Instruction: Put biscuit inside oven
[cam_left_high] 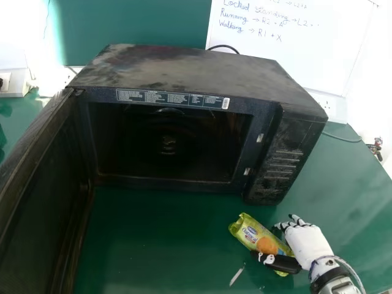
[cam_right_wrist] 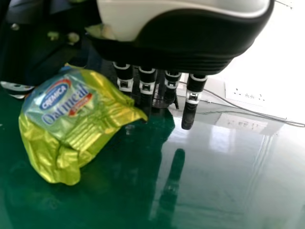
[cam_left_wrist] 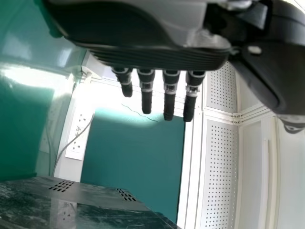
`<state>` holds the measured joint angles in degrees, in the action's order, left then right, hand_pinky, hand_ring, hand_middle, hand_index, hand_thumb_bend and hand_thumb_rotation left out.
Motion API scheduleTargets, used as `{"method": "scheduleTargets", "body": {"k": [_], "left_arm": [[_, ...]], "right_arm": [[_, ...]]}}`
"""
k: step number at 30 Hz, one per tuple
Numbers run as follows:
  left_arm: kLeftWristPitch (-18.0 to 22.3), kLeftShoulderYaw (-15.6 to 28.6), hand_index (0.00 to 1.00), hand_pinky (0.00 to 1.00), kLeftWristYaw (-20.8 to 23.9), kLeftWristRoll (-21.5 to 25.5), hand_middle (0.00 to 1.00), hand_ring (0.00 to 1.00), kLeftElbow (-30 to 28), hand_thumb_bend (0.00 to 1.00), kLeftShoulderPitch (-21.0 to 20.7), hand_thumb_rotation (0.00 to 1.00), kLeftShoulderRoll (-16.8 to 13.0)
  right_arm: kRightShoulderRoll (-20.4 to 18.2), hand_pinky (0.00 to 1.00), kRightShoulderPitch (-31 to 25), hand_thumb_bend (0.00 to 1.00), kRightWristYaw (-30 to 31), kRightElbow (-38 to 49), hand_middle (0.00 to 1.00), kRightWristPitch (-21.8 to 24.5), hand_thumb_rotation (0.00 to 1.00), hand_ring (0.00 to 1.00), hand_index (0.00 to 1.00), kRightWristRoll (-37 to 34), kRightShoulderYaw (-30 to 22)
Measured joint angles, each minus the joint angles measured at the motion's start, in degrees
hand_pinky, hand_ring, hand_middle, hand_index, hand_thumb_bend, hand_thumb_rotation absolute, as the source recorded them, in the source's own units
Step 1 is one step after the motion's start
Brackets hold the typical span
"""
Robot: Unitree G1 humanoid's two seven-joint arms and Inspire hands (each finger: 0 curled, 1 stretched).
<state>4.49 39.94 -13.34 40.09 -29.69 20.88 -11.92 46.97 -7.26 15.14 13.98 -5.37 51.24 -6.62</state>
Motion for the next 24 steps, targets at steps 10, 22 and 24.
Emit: {"method": "scheduleTargets", "body": {"k": [10,22,24], "left_arm": [[0.0,0.1,0.88,0.97,0.0,0.1,0.91,0.93,-0.1,0.96,0.2,0.96,-0.1],[0.0,0.3,0.88,0.96,0.2,0.0,0.91,0.92,-1.0,0.97,0.8,0.96,-0.1],[0.0,0.3,0.87,0.96,0.2,-0.1,0.90,0.92,-1.3,0.97,0.9,0.96,-0.1]], "right_arm": [[-0.1,0.77,0.8,0.95,0.1,-0.7,0.86,0.6,0.47,0.84,0.83,-0.6,0.9],[0.9,0.80,3.7,1.00,8.8,0.7,0.91,3.2,0.57,0.89,0.88,-5.6,2.0],[1.1,0.79,4.2,1.00,10.0,0.9,0.91,3.6,0.58,0.90,0.89,-5.9,2.3]]}}
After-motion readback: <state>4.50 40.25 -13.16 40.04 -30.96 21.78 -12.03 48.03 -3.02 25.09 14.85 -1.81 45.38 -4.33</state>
